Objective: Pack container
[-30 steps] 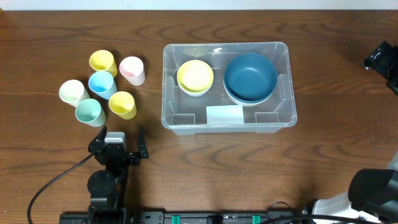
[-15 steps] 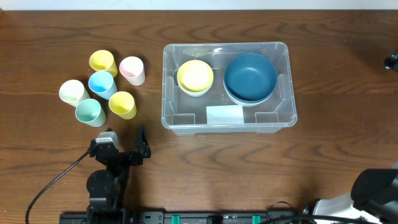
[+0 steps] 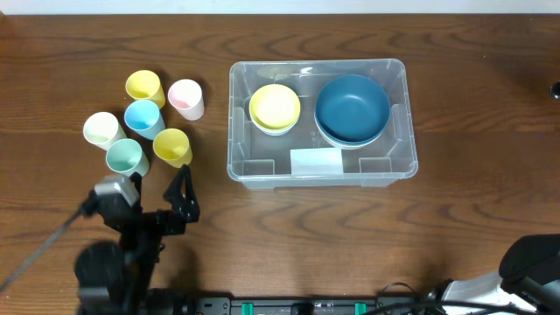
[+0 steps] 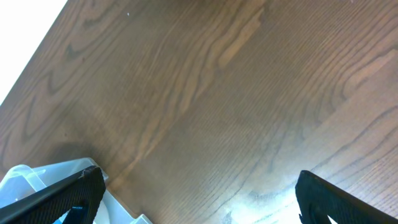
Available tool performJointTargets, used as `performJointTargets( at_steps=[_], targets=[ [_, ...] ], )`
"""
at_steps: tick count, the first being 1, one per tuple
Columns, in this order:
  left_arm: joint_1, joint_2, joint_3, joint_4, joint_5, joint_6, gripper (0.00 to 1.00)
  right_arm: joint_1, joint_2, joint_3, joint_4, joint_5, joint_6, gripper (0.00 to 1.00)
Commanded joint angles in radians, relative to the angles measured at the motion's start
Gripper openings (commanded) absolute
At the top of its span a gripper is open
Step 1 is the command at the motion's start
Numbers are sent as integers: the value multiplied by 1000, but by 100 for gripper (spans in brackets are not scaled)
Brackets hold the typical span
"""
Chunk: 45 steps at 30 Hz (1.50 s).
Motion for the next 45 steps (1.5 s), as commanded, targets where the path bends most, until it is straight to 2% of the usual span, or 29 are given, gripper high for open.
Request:
performJointTargets(
  at_steps=[1, 6, 10, 17, 20, 23, 26, 29, 35, 43, 45],
  targets=[
    [-2, 204, 218, -131, 18, 29, 98, -3, 7, 12, -1, -16, -15, 99],
    [-2, 567, 597, -497, 17, 58, 98, -3, 7, 12, 0, -17, -15, 99],
    [-2, 783, 760, -640, 16, 75, 98, -3, 7, 12, -1, -17, -15, 99],
    [-2, 1041, 764, -678, 16, 74, 98, -3, 7, 12, 0, -17, -15, 99],
    [-2, 1142, 764, -691, 16, 116, 100, -3, 7, 12, -1, -17, -15, 99],
    [-2, 1217, 764, -687, 16, 124, 95, -3, 7, 12, 0, -17, -15, 99],
    [-3, 1269, 764, -675, 16, 155, 85, -3, 7, 12, -1, -17, -15, 99],
    [-3, 1314, 764, -660, 12, 187, 81, -3, 7, 12, 0, -17, -15, 99],
    [-3, 1386, 764, -605, 12, 206, 79, -3, 7, 12, 0, -17, -15, 99],
    [-3, 1471, 764, -539, -60, 237, 79, -3, 7, 12, -1, -17, -15, 99],
    [-3, 1494, 764, -531, -63, 248, 74, -3, 7, 12, 0, -17, -15, 99]
  ],
)
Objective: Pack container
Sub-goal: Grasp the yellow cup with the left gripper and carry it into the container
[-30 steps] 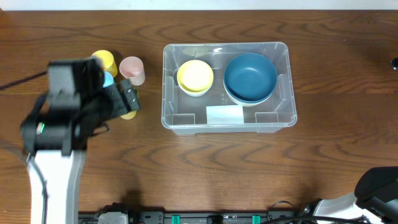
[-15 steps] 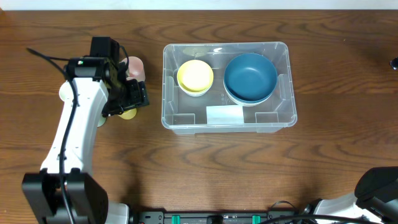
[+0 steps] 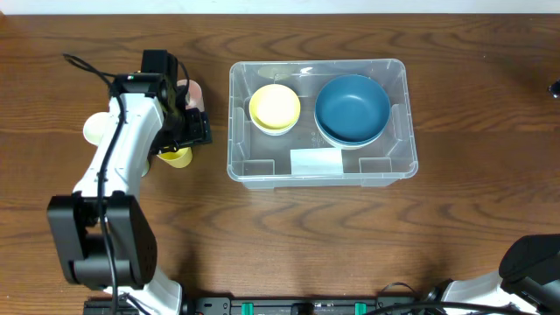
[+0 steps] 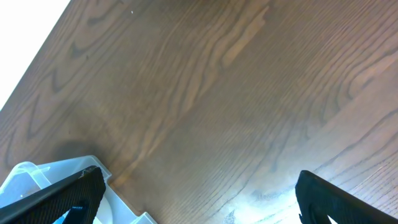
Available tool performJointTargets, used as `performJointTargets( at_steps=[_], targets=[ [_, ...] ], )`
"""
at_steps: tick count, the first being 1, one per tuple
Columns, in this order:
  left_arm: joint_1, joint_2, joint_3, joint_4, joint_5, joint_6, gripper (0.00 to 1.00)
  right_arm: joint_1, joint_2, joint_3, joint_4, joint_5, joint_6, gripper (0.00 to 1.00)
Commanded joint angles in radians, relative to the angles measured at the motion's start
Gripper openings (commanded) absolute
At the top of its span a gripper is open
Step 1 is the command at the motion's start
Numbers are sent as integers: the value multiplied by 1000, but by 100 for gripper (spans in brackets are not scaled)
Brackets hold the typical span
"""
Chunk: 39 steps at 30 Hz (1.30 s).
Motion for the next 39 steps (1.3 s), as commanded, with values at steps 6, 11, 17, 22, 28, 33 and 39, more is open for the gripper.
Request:
performJointTargets(
  at_steps=[6, 11, 17, 22, 28, 33, 39],
  targets=[
    [-2, 109, 8, 23, -36, 45, 59, -3, 6, 12, -1, -3, -14, 99],
    [-2, 150, 8, 36, -37, 45, 38, -3, 6, 12, -1, -3, -14, 99],
    [-2, 153, 8, 38, -36, 44, 8, -3, 6, 12, 0, -3, -14, 99],
    [-4, 141, 9, 15, -36, 44, 6, -3, 6, 12, -1, -3, -14, 99],
    [-4, 19, 64, -71, -36, 37, 6, -3, 6, 12, 0, -3, -14, 99],
    [-29, -161, 157, -171, -33, 36, 6, -3, 6, 12, -1, -3, -14, 99],
    [-173, -367, 205, -160, -32, -9, 6, -3, 6, 12, -1, -3, -14, 99]
  ],
)
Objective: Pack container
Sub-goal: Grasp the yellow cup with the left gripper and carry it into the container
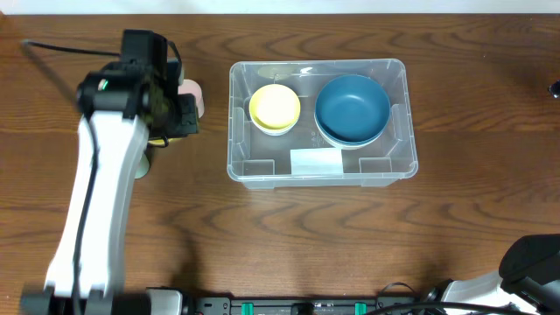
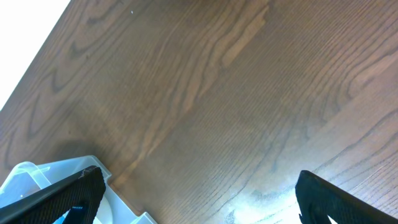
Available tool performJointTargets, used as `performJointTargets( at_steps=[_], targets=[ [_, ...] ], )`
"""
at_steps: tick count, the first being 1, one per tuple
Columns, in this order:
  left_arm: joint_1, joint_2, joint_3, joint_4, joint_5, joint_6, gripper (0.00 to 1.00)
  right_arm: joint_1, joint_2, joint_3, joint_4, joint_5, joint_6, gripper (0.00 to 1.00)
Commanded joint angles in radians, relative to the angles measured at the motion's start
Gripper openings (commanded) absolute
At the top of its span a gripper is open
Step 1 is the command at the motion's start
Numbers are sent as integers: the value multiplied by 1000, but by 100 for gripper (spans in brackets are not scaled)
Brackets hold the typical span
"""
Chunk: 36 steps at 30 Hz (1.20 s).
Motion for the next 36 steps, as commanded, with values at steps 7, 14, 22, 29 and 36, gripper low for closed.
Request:
performJointTargets(
  at_steps=[7, 14, 22, 29, 36],
  targets=[
    [-375, -63, 10, 105, -6, -56, 5, -3, 6, 12, 0, -3, -14, 99],
    [-522, 128, 10, 166, -35, -55, 6, -3, 6, 12, -1, -3, -14, 99],
    [-589, 290, 10, 183, -35, -55, 6, -3, 6, 12, -1, -3, -14, 99],
    [-605, 341, 8, 229, -35, -51, 6, -3, 6, 12, -1, -3, -14, 99],
    [-605, 410, 8, 245, -39, -48, 6, -3, 6, 12, 0, -3, -14, 99]
  ],
)
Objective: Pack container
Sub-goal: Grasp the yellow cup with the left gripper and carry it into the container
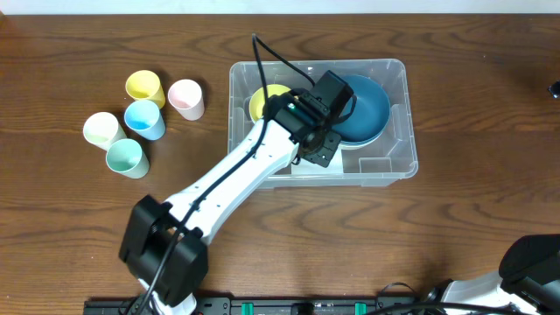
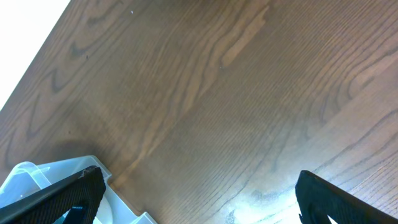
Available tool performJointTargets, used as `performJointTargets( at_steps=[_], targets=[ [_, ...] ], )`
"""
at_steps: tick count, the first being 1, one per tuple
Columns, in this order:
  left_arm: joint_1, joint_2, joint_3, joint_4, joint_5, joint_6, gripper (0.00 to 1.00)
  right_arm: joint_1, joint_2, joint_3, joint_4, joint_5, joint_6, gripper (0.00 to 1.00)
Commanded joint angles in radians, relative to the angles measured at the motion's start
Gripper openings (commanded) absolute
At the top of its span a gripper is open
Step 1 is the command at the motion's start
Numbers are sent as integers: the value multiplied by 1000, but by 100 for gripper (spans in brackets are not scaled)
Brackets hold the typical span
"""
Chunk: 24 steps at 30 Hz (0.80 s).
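Note:
A clear plastic container (image 1: 398, 131) holds a yellow bowl (image 1: 261, 98) and a dark blue bowl (image 1: 367, 105). My left gripper (image 1: 317, 140) hangs over the container's middle, between the two bowls. Its wrist hides the fingers and whatever is in them. Left of the container stand several cups: yellow (image 1: 144, 86), pink (image 1: 185, 98), blue (image 1: 144, 119), white (image 1: 102, 129) and mint green (image 1: 127, 157). My right gripper (image 2: 199, 180) is open over bare wood, and a corner of the container (image 2: 43, 171) shows beside its left finger.
The left arm (image 1: 219, 192) slants across the table from the front left up to the container. The right arm's base (image 1: 532, 262) sits at the front right corner. A white label (image 1: 306, 166) lies on the container's floor near its front wall.
My left gripper was over the cups left of the container; it is now over the container's middle. The orange-yellow cup at the front of the cluster no longer stands on the table. The right gripper is unchanged.
First my left gripper lay low at the table's front left, with six cups standing. Then it was over the cups near the orange-yellow one, and stayed there at the last earlier moment. Now it is over the container, and that cup is gone from the cluster.

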Motion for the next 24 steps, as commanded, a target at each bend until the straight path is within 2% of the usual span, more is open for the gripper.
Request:
performJointTargets(
  at_steps=[1, 24],
  targets=[
    [0, 46, -3, -2, -16, 3, 6, -3, 6, 12, 0, -3, -14, 99],
    [-2, 161, -4, 37, -14, 3, 6, -3, 6, 12, 0, -3, -14, 99]
  ],
)
